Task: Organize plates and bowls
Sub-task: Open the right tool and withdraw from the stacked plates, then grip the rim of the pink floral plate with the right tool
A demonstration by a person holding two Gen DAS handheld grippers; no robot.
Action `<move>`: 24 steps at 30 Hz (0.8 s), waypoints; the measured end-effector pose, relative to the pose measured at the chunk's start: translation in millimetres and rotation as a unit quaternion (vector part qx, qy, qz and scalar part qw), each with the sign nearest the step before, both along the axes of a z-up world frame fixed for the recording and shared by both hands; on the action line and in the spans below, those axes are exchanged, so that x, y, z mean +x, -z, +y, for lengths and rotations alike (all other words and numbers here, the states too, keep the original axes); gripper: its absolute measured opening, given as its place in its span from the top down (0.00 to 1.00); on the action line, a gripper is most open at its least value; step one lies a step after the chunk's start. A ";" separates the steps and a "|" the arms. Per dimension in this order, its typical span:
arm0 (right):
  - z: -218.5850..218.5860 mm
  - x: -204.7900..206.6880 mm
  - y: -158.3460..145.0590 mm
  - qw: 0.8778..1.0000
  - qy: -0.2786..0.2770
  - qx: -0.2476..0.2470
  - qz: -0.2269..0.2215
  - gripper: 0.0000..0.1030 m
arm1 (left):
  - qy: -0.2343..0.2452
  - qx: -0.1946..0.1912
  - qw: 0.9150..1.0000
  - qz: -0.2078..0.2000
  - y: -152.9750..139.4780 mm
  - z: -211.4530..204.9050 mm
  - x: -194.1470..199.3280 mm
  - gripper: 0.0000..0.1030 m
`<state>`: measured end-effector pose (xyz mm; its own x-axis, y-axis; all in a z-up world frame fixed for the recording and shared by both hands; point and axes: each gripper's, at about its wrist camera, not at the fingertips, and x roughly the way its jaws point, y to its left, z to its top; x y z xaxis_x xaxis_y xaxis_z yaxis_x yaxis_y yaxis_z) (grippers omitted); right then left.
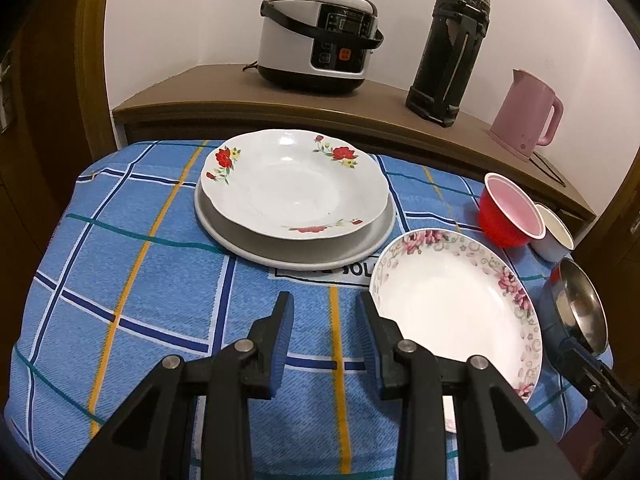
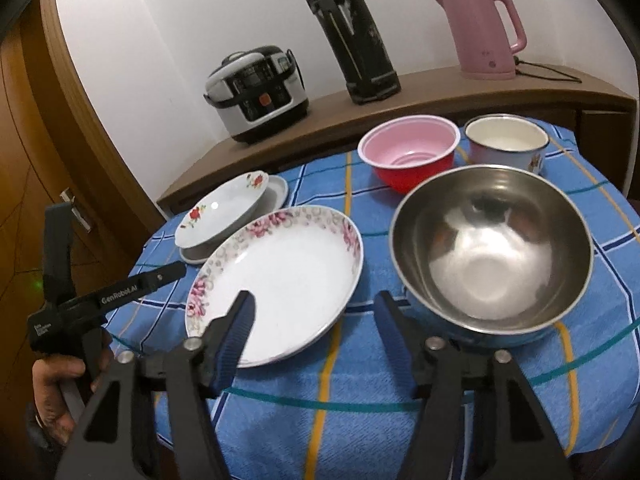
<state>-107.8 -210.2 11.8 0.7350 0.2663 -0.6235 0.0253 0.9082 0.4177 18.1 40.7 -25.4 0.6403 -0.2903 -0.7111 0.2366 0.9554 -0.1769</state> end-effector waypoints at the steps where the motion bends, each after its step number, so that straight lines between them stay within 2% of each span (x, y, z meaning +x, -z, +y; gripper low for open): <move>1: 0.3 1.1 0.9 1.000 -0.002 0.001 0.003 0.44 | 0.001 0.000 1.000 0.001 0.2 -0.5 0.5 0.66; 8: 3.3 4.5 4.5 1.000 -0.007 -0.008 0.015 0.45 | 0.007 -0.016 1.000 0.017 3.0 -0.5 6.0 0.66; 11: 1.9 9.6 11.0 0.999 -0.009 0.008 0.031 0.45 | 0.014 -0.026 0.999 0.024 3.6 -1.4 7.7 0.66; 15: 3.7 14.4 18.6 0.999 -0.017 0.020 0.046 0.44 | 0.025 -0.014 0.999 0.026 6.4 -8.0 8.1 0.66; 21: 2.2 22.6 25.7 0.998 -0.008 0.021 0.054 0.45 | 0.034 -0.020 0.998 0.042 15.3 -14.1 12.0 0.66; 24: 5.4 27.7 27.4 0.998 -0.013 0.014 0.054 0.52 | 0.041 -0.020 0.998 0.045 16.2 -18.4 13.6 0.66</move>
